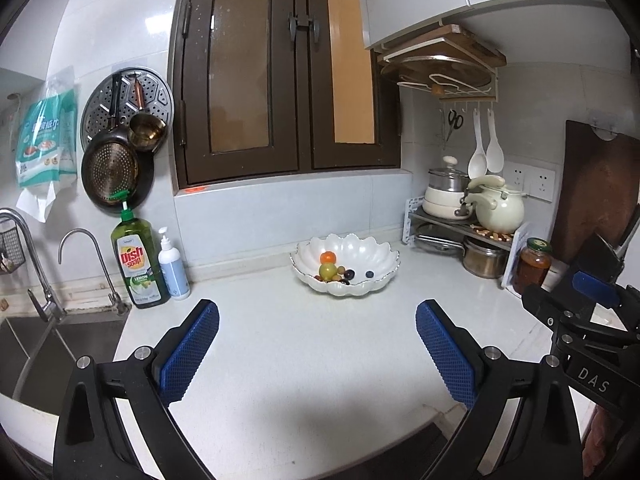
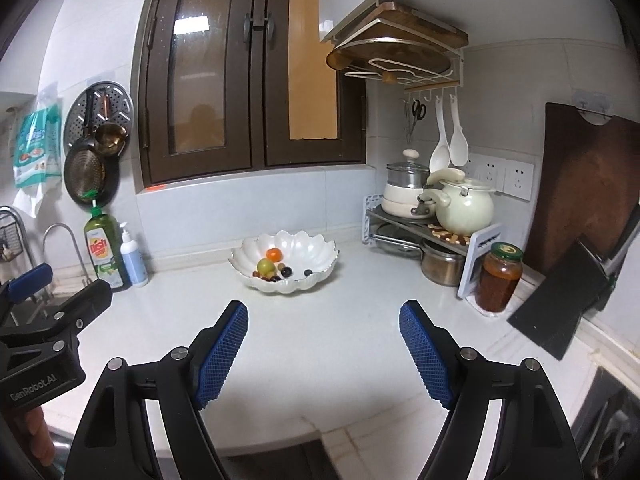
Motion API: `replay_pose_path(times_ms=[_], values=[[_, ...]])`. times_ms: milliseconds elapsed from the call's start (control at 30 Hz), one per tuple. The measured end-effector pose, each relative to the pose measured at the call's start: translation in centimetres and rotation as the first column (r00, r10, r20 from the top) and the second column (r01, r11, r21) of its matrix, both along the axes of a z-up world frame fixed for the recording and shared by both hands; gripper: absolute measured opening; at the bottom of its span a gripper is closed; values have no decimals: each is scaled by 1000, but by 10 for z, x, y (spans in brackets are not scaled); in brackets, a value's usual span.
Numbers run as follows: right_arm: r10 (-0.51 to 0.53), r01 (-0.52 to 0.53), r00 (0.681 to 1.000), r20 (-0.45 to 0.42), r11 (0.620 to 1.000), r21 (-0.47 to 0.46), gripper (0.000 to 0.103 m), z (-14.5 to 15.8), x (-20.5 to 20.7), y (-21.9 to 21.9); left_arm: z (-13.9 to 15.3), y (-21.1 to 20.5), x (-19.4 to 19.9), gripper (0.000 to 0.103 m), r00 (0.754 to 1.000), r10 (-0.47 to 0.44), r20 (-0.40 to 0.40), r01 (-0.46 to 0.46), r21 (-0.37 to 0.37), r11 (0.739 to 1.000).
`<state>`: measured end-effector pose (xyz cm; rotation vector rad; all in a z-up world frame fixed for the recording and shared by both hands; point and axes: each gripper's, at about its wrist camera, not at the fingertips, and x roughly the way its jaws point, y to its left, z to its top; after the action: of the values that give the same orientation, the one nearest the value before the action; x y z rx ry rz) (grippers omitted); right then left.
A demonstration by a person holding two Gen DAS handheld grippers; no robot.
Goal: Organize fruits
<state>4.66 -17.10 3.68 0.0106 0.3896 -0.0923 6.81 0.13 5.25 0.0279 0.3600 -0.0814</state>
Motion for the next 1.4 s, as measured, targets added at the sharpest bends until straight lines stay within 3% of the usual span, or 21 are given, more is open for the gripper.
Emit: replay_pose_path(times_ms=[533, 1400], values=[[-4, 4, 1000, 24, 1000, -3, 79, 2, -39, 8, 4, 8, -39, 101, 999, -31, 21, 31, -18, 999], [1, -1, 1000, 29, 1000, -6, 79, 2, -58, 12, 7, 10, -60, 102, 999, -28, 42, 29, -17, 999]])
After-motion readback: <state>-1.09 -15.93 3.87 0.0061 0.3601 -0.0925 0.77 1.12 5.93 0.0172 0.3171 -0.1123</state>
